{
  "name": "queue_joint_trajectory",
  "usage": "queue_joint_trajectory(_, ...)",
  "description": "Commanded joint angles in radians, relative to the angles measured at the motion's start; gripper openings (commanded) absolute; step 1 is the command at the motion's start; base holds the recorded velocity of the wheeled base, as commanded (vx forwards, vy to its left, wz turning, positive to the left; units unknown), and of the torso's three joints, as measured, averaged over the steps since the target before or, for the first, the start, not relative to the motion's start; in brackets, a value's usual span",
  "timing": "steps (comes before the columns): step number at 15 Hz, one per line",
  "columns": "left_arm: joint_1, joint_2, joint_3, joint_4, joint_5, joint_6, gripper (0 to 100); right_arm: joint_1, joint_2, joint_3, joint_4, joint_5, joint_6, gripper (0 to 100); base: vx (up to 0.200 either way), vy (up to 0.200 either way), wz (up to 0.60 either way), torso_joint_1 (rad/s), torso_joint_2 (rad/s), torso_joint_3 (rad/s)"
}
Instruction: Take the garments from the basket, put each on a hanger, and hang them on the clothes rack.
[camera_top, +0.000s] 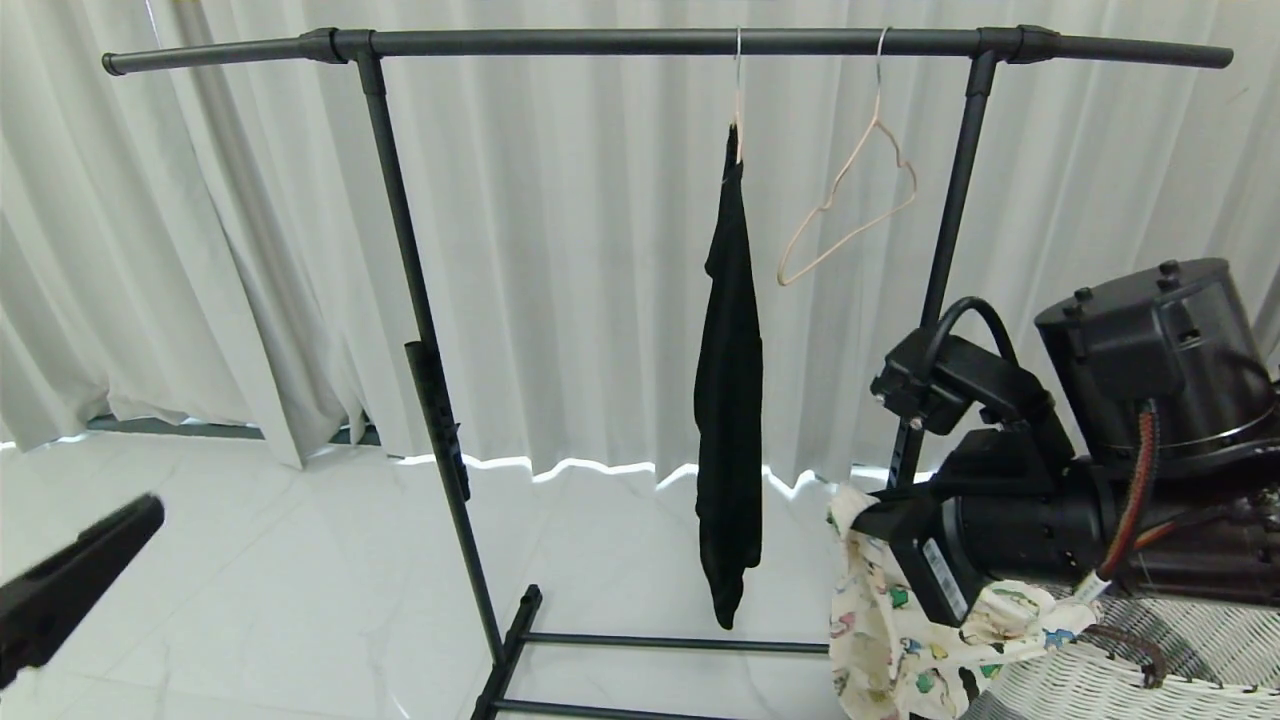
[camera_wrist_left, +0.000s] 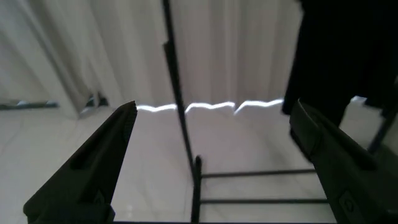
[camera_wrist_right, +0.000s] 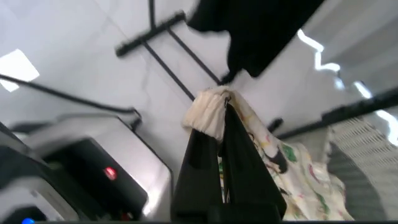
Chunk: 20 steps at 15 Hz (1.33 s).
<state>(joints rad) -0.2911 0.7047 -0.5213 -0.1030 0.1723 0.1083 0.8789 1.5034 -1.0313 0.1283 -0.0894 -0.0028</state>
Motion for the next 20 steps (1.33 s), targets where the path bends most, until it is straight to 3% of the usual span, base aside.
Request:
queue_joint_trajectory(1, -0.267, 0.17, -0.036, -0.014, -0.004, -0.004, 100, 0.031, 0.06, -0.072, -0.016, -0.004, 0.041, 0, 0.0, 0.0, 0.0, 0.0, 0.0, 0.0)
queue_joint_trajectory(2, -0.37, 0.177, -0.017, -0.014, 0.006, -0.007, 100, 0.037, 0.072, -0.11, -0.018, -0.009, 0.067, 0, 0.0, 0.0, 0.0, 0.0, 0.0, 0.0)
queue_joint_trajectory(4, -0.453, 0.251, -0.042, -0.018, 0.042, -0.03, 100, 0.045, 0.092, -0.162, -0.027, -0.01, 0.079, 0, 0.0, 0.0, 0.0, 0.0, 0.0, 0.0)
queue_joint_trajectory(5, -0.456, 0.282, -0.063, -0.018, 0.058, -0.047, 100, 0.046, 0.104, -0.176, -0.041, -0.009, 0.078, 0, 0.0, 0.0, 0.0, 0.0, 0.0, 0.0)
queue_joint_trajectory(8, -0.462, 0.358, -0.134, -0.018, 0.067, -0.16, 100, 0.078, 0.159, -0.227, -0.105, -0.009, 0.078, 0, 0.0, 0.0, 0.0, 0.0, 0.0, 0.0)
queue_joint_trajectory(10, -0.576, 0.361, -0.146, -0.018, 0.082, -0.297, 100, 0.12, 0.219, -0.288, -0.133, -0.007, 0.072, 0, 0.0, 0.0, 0.0, 0.0, 0.0, 0.0)
queue_joint_trajectory(12, -0.68, 0.389, -0.155, -0.018, 0.184, -0.394, 100, 0.144, 0.259, -0.34, -0.134, -0.007, 0.072, 0, 0.0, 0.0, 0.0, 0.0, 0.0, 0.0)
queue_joint_trajectory(13, -0.703, 0.444, -0.154, -0.018, 0.292, -0.414, 100, 0.153, 0.281, -0.38, -0.133, -0.007, 0.07, 0, 0.0, 0.0, 0.0, 0.0, 0.0, 0.0)
queue_joint_trajectory(14, -0.714, 0.487, -0.155, -0.018, 0.34, -0.417, 100, 0.16, 0.291, -0.405, -0.133, -0.007, 0.07, 0, 0.0, 0.0, 0.0, 0.0, 0.0, 0.0)
queue_joint_trajectory(20, -0.738, 0.615, -0.215, -0.021, 0.349, -0.467, 100, 0.19, 0.279, -0.429, -0.133, -0.007, 0.067, 0, 0.0, 0.0, 0.0, 0.0, 0.0, 0.0)
